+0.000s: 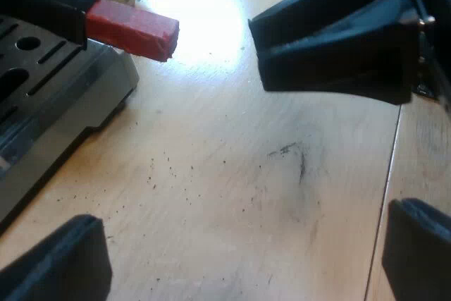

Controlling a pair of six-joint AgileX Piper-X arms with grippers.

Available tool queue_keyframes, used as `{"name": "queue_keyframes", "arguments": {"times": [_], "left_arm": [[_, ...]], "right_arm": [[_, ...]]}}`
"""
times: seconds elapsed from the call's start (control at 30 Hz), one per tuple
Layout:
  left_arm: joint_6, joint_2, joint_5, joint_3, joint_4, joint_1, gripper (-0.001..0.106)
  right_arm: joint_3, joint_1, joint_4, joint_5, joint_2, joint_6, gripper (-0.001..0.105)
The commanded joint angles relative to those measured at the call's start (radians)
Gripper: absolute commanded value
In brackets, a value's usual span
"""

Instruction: Grind coffee beans and then tamp

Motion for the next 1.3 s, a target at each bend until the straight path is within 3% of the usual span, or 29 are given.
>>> {"name": "queue_keyframes", "arguments": {"times": [0.03,0.3,0.53,0.77,1.0,1.3], "left_arm": [[0.006,-0.002,0.012,-0.004,-0.013,-0.004,0.080],[0.006,-0.002,0.012,-0.004,-0.013,-0.004,0.080],[0.006,-0.002,0.012,-0.004,-0.013,-0.004,0.080],[0.004,-0.002,0.012,-0.004,-0.013,-0.004,0.080],[0.004,-0.002,0.012,-0.004,-0.013,-0.004,0.080],[-0.001,-0.002,0.012,-0.004,-0.013,-0.004,0.080]], "right_arm": [[-0.001,-0.001,-0.050,0.047,0.023,0.004,0.017],[-0.001,-0.052,-0.118,0.027,0.080,0.004,0.020],[-0.001,-0.145,-0.168,-0.089,0.104,-0.005,0.020],[-0.001,-0.153,-0.191,-0.086,0.134,-0.014,0.020],[-0.003,-0.153,-0.297,-0.028,0.150,-0.093,0.020],[-0.003,-0.183,-0.296,-0.014,0.150,-0.095,0.020]]}}
